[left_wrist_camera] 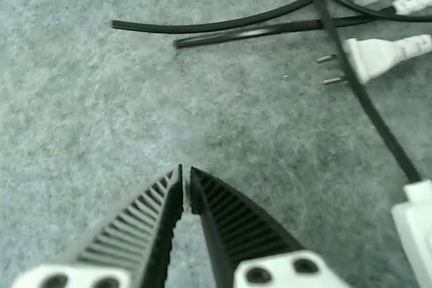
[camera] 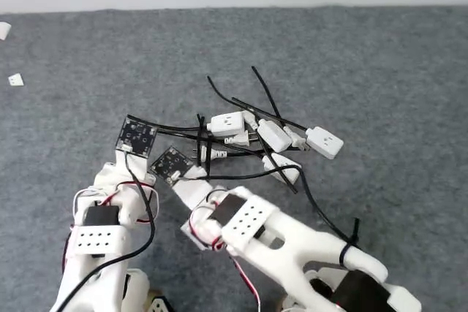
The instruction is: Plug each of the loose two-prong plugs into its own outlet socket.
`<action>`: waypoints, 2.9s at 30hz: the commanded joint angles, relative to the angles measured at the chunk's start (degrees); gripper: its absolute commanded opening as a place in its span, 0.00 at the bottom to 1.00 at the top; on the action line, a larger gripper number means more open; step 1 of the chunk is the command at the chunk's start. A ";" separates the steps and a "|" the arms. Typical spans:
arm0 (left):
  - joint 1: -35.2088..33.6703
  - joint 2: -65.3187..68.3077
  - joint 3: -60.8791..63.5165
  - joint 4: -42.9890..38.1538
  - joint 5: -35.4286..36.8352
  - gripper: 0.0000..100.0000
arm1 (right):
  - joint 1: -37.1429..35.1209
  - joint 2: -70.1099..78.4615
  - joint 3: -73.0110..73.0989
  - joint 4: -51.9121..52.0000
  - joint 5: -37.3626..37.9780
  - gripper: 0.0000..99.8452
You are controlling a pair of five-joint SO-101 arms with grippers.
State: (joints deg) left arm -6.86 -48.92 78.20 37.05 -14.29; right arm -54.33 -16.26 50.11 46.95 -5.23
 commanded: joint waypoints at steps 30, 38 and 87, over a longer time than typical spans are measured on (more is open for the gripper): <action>-4.48 0.09 -4.09 -2.81 2.90 0.01 | 26.51 -15.52 -11.96 17.19 3.87 0.01; -4.04 1.85 -3.56 -2.81 2.81 0.01 | 68.70 -44.53 2.02 25.19 16.35 0.01; -1.76 7.47 -5.49 0.26 3.08 0.15 | 118.29 -12.53 -6.24 -3.91 16.88 0.21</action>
State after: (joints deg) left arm -8.97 -41.27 76.00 36.70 -11.91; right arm 66.29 -23.74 50.46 33.58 13.32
